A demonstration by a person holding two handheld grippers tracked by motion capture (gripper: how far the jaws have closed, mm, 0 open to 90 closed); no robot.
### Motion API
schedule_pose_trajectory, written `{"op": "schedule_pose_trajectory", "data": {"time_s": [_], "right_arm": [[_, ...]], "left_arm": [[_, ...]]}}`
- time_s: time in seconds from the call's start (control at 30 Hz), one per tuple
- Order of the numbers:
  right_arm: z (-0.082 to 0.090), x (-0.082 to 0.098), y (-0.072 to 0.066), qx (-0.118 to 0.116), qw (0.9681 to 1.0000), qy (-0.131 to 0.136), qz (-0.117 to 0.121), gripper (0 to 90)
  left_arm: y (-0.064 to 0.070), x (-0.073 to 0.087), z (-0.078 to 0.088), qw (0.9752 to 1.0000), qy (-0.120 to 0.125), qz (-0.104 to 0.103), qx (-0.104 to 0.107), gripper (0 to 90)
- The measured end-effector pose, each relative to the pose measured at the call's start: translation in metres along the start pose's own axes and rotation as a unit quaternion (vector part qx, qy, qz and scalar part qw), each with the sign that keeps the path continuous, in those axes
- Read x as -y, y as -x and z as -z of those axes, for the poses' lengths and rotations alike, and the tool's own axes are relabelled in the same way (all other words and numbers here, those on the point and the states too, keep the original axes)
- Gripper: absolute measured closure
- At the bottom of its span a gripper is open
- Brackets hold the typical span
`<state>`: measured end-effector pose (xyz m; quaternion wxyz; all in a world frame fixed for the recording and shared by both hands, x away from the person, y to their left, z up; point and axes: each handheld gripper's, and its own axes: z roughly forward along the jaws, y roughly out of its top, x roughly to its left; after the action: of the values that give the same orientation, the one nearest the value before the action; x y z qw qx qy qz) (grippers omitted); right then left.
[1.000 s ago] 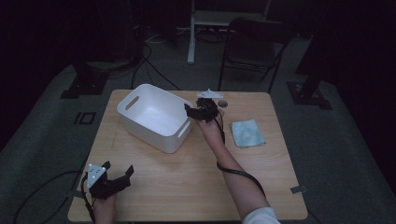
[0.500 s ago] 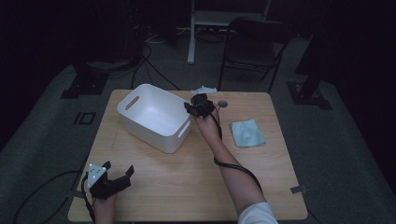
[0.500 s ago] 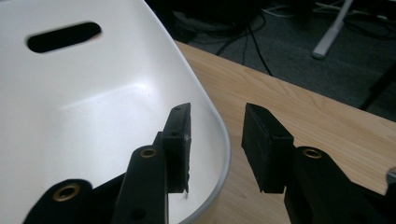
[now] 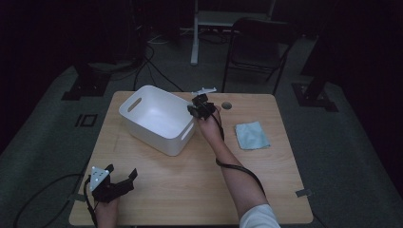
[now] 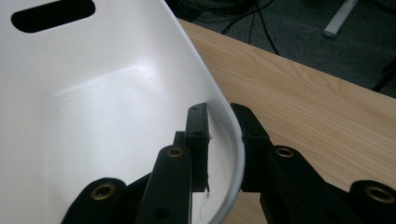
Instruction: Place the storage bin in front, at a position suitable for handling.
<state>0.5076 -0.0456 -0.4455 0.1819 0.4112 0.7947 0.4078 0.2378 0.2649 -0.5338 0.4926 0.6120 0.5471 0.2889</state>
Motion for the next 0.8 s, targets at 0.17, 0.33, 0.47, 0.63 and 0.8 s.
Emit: {"op": "schedule_pose_trajectory", "data": {"time_s": [0.17,0.33,0.47,0.63,0.8], "right_arm": [[0.000,-0.001,0.000,0.000,1.0000,-0.008,0.003,78.7],[0.001,-0.002,0.001,-0.005,0.9999,-0.013,0.001,79.7],[0.002,-0.002,0.002,-0.005,0.9999,-0.016,0.003,80.2],[0.008,0.001,0.003,-0.006,0.9998,-0.020,0.005,80.9],[0.013,0.005,0.003,-0.008,0.9998,-0.019,0.004,81.0]], "left_arm": [[0.001,0.000,0.000,1.0000,0.000,-0.003,0.001,2.2],[0.001,0.000,-0.001,1.0000,0.001,-0.004,0.001,2.2],[0.001,0.001,-0.001,1.0000,0.001,-0.002,0.001,2.2],[0.002,0.001,-0.002,1.0000,-0.001,-0.003,0.001,2.2],[0.003,0.001,-0.002,1.0000,-0.001,-0.003,0.001,2.1]]}}
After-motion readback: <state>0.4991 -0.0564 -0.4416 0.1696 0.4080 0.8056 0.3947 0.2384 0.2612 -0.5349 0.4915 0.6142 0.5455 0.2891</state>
